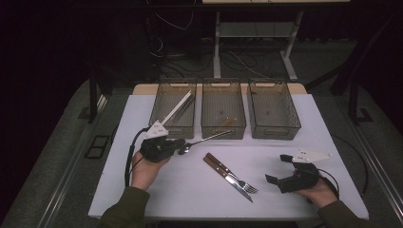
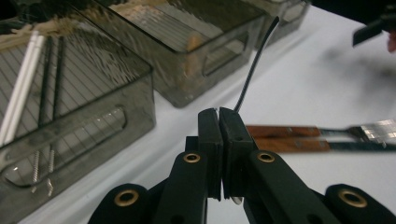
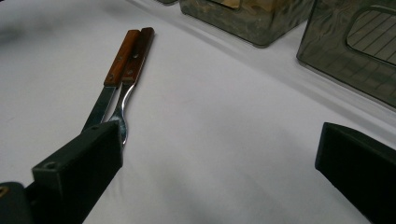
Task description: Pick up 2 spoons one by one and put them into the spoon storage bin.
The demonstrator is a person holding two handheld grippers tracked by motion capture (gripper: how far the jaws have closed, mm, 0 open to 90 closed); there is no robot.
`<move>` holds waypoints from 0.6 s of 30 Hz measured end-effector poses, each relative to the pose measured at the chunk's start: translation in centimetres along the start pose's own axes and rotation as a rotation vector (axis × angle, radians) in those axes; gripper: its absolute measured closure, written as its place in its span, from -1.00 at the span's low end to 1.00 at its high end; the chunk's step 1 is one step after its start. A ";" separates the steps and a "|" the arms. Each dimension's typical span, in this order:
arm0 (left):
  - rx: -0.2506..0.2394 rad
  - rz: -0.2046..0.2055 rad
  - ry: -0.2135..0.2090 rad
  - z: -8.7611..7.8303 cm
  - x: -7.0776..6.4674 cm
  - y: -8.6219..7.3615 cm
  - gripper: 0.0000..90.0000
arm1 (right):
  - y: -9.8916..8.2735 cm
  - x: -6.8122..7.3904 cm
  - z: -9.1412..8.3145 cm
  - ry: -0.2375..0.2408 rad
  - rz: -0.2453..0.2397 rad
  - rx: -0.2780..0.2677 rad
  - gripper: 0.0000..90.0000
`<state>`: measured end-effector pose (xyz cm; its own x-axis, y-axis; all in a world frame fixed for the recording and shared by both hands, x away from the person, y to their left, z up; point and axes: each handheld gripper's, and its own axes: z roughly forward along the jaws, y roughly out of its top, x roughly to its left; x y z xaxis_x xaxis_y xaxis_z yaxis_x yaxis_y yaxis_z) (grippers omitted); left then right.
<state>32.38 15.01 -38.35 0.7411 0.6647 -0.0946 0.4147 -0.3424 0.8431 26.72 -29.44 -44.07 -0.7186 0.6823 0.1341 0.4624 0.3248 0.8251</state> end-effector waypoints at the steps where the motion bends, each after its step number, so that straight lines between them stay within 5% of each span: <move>1: -0.001 -0.001 0.008 0.1 0.0 0.2 0.97 | 0.0 0.0 0.0 0.000 0.000 0.000 -0.98; 12: -0.044 -0.043 0.079 2.4 0.5 4.1 0.96 | 0.0 0.0 -0.1 0.004 0.003 -0.003 -0.98; 18: -0.019 -0.033 0.126 4.2 0.6 6.4 0.96 | 0.0 0.0 -0.1 0.004 0.002 -0.005 -0.98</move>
<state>37.68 10.42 -35.24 0.6545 0.7540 -0.0556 0.4264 -0.3073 0.8507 26.64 -29.46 -44.03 -0.7196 0.6805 0.1383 0.4617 0.3201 0.8273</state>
